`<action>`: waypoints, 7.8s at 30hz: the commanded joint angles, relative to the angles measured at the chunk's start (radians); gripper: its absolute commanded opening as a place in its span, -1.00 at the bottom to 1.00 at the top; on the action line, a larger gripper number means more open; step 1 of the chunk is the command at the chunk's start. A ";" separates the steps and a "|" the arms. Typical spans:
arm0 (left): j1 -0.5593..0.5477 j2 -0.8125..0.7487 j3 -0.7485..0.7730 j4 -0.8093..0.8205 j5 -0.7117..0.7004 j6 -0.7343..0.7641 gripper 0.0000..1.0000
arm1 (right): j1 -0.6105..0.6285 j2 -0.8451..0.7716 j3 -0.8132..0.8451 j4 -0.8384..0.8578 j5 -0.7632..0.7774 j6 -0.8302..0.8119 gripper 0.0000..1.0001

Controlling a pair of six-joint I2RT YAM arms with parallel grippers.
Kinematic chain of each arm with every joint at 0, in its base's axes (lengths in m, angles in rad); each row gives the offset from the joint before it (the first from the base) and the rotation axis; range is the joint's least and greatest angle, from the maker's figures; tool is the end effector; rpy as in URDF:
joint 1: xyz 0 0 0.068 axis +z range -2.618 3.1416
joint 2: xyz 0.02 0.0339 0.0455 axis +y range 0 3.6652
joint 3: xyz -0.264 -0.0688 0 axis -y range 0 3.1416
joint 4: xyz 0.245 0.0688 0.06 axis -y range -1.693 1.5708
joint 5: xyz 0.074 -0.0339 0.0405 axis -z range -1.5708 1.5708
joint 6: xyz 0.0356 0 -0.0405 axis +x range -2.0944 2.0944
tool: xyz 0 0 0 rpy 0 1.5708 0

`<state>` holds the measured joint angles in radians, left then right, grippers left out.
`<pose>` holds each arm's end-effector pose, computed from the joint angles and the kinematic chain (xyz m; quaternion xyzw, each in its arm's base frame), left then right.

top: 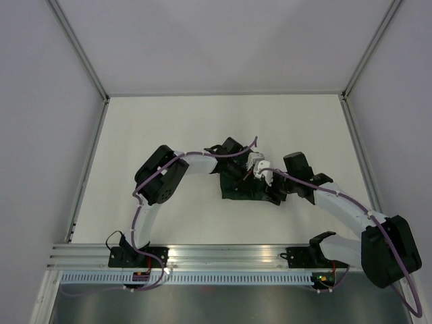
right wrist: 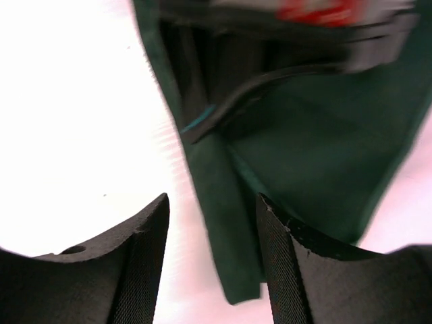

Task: Fold the napkin, place the utensils inside, and roll it up
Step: Roll the napkin at the center of the board.

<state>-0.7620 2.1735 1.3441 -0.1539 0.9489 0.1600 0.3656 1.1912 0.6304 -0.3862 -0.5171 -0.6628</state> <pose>0.2925 -0.3191 0.1120 0.4972 0.7037 -0.4940 0.1163 0.2018 0.0961 0.1940 -0.5209 0.7625 0.1967 0.3294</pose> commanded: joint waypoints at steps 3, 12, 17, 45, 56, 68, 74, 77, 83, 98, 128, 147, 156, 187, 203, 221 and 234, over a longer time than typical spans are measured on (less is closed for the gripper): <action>-0.008 0.124 0.000 -0.187 -0.065 -0.016 -0.95 | 0.076 -0.094 -0.110 0.161 0.137 -0.080 0.23; -0.005 0.196 0.055 -0.231 -0.065 -0.027 -0.95 | 0.091 -0.123 -0.107 0.116 0.163 -0.121 0.31; 0.003 0.246 0.115 -0.274 -0.076 -0.028 -0.95 | 0.102 -0.156 -0.132 0.092 0.170 -0.138 0.31; 0.036 0.270 0.155 -0.299 -0.111 -0.060 -0.95 | 0.282 0.004 -0.133 0.175 0.269 -0.104 0.21; 0.046 0.235 0.150 -0.299 -0.114 -0.050 -0.73 | 0.282 0.053 -0.153 0.204 0.266 -0.097 -0.20; 0.075 0.095 0.130 -0.288 -0.121 -0.050 -0.14 | 0.282 0.114 -0.124 0.150 0.220 -0.098 -0.83; 0.105 0.028 0.116 -0.259 -0.156 -0.080 -0.14 | 0.280 0.148 -0.109 0.124 0.193 -0.098 -0.88; 0.130 -0.024 0.093 -0.216 -0.180 -0.123 -0.14 | 0.279 0.172 -0.095 0.112 0.180 -0.098 -0.90; 0.205 -0.194 -0.037 -0.017 -0.298 -0.273 -0.14 | 0.214 0.255 -0.017 0.026 0.079 -0.124 -0.93; 0.175 -0.635 -0.575 0.638 -0.752 -0.314 -0.08 | -0.037 0.740 0.449 -0.500 -0.221 -0.369 -0.99; -0.332 -0.396 -0.519 0.600 -0.957 0.544 0.49 | -0.123 1.050 0.723 -0.697 -0.247 -0.393 -0.99; -0.315 -0.248 -0.444 0.473 -0.829 0.493 -0.10 | -0.123 1.076 0.743 -0.734 -0.255 -0.411 -0.99; -0.309 -0.210 -0.387 0.380 -0.770 0.400 -0.95 | -0.123 1.045 0.732 -0.712 -0.241 -0.390 -0.93; -0.109 -0.018 -0.198 0.050 -0.263 -0.007 -0.95 | -0.238 0.320 0.321 -0.172 -0.110 0.037 0.13; -0.054 0.114 -0.049 -0.137 -0.176 -0.070 -0.95 | -0.010 -0.027 -0.072 0.044 0.110 -0.081 0.19; -0.040 0.174 0.006 -0.185 -0.154 -0.094 -0.95 | 0.133 0.013 -0.163 0.204 0.233 -0.098 0.19; -0.028 0.154 0.024 -0.197 -0.147 -0.114 -0.39 | 0.150 0.133 -0.084 0.115 0.230 -0.098 -0.79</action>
<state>-0.7818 2.2368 1.4284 -0.1726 0.9699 0.0414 0.5156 1.2808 0.5236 -0.2550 -0.3241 -0.7597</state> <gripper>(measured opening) 0.285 0.318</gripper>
